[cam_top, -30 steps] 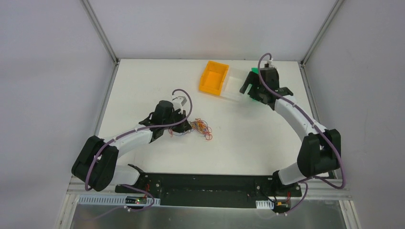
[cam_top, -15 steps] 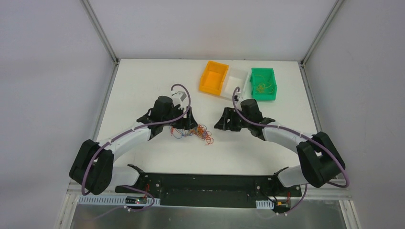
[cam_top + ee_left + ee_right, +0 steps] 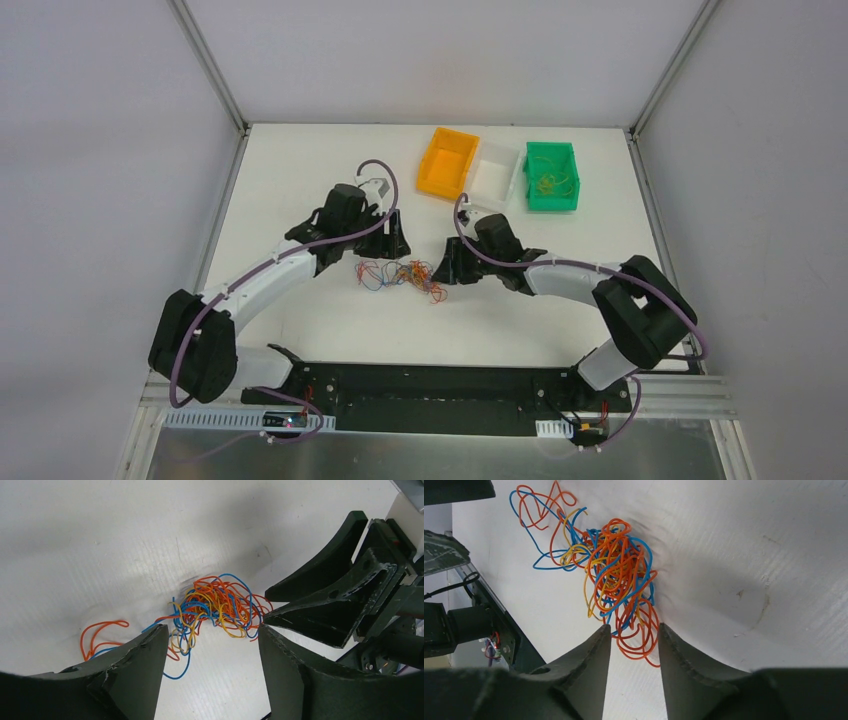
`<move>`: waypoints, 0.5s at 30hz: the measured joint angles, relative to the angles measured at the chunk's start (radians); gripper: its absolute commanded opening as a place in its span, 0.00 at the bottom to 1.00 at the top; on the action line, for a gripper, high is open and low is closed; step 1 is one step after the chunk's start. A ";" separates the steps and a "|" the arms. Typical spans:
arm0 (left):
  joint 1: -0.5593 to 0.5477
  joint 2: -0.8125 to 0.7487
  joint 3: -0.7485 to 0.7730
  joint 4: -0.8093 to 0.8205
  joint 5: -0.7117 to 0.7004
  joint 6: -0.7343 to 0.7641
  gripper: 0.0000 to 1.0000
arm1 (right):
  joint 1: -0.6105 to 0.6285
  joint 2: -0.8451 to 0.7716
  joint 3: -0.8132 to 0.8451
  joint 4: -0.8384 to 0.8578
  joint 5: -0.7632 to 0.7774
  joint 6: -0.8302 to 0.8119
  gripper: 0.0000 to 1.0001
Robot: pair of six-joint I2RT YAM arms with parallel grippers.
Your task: Untangle the cables
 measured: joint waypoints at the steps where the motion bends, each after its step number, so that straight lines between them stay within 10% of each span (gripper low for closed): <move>1: 0.000 0.011 0.013 -0.006 0.000 -0.004 0.60 | 0.002 0.006 0.005 -0.003 0.006 -0.003 0.28; 6: -0.023 0.087 0.066 -0.043 0.011 -0.019 0.55 | 0.006 0.011 0.009 -0.004 0.021 -0.006 0.01; 15: -0.088 0.229 0.195 -0.115 0.013 -0.019 0.49 | 0.006 -0.006 0.008 -0.003 0.047 -0.003 0.00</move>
